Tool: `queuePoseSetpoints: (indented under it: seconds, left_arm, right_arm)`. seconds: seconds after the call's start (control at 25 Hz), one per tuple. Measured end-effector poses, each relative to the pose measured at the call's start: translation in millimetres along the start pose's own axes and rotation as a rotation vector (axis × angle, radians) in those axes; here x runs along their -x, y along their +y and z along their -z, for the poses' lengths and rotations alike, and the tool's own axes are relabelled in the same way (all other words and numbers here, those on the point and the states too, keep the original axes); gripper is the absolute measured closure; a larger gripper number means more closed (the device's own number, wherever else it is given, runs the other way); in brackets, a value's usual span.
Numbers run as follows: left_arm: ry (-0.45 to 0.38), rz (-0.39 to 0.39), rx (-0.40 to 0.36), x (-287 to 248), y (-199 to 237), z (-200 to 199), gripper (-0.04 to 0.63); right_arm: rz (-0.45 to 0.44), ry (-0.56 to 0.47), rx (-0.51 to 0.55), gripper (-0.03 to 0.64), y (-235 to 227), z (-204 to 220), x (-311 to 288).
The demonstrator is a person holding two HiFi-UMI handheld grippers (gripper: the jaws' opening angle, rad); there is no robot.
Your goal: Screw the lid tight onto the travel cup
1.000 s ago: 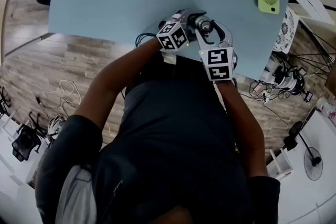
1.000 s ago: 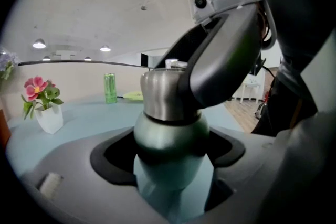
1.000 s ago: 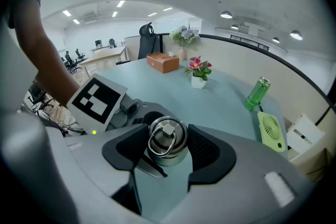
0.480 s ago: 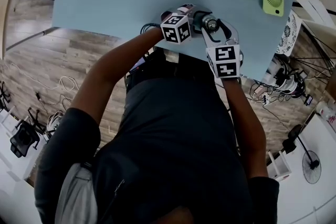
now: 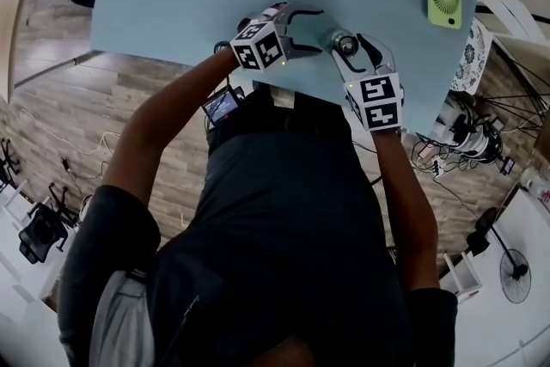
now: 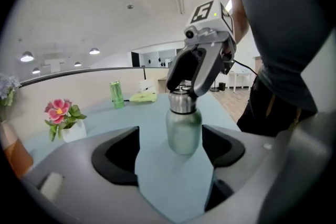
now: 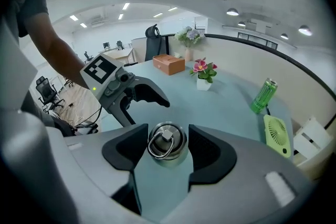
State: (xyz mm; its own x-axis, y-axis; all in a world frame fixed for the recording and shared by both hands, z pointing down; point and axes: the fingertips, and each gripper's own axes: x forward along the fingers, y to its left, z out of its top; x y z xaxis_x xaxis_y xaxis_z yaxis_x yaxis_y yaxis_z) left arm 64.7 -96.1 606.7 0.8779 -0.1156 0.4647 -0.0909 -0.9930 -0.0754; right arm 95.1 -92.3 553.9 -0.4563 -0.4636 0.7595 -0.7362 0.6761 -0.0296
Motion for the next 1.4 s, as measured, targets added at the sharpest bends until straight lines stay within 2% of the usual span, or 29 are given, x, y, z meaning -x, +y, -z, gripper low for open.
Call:
queuePoseSetpoints:
  seconds: [0.2,0.36,0.44,0.52,0.64,0.68,0.76,0.8,0.88,1.04,1.16,1.28,1.4]
  left_arm:
    - [-0.011,-0.093,0.017,31.0,18.2,0.9,0.173]
    - [-0.056,-0.2,0.057,79.8,24.4,-24.5,0.184]
    - [-0.086,-0.281,0.088,115.2,37.5,-51.1,0.232]
    - [-0.157,-0.376,0.134,155.1,53.4,-79.2,0.332]
    - [-0.263,-0.5,0.25,216.6,66.8,-118.5,0.426]
    - [-0.279,-0.527,0.276,233.5,69.1,-129.2,0.436]
    - [-0.295,-0.564,0.281,260.1,73.7,-145.0,0.436]
    - [-0.307,-0.58,0.271,271.3,75.9,-150.2,0.436]
    - [-0.336,-0.6,0.256,287.7,78.7,-159.6,0.436]
    - [-0.334,-0.586,0.185,293.1,72.0,-175.9,0.435]
    - [-0.323,-0.574,0.155,299.0,63.4,-184.9,0.434]
    - [-0.362,-0.577,0.101,311.0,59.8,-194.0,0.435]
    - [-0.376,-0.562,0.103,318.7,55.7,-199.5,0.435]
  right_arm:
    - [0.021,-0.095,-0.025,0.379,-5.7,-17.5,14.7]
    - [0.053,-0.244,-0.132,0.379,-8.6,-43.8,51.0]
    - [0.064,-0.356,-0.211,0.379,-20.1,-68.8,79.1]
    - [0.053,-0.473,-0.288,0.38,-32.7,-98.5,111.8]
    - [0.029,-0.603,-0.336,0.398,-43.0,-134.5,165.3]
    - [0.032,-0.635,-0.331,0.4,-45.9,-142.7,181.7]
    - [0.047,-0.693,-0.329,0.4,-51.2,-155.4,209.8]
    - [0.056,-0.712,-0.328,0.412,-51.4,-159.1,219.9]
    - [0.072,-0.709,-0.309,0.482,-46.5,-160.4,228.4]
    - [0.092,-0.663,-0.303,0.482,-26.0,-152.2,229.9]
    - [0.109,-0.673,-0.304,0.482,-10.8,-157.8,242.6]
    - [0.134,-0.69,-0.267,0.482,3.9,-167.3,256.6]
    - [0.134,-0.685,-0.253,0.482,19.6,-167.9,256.9]
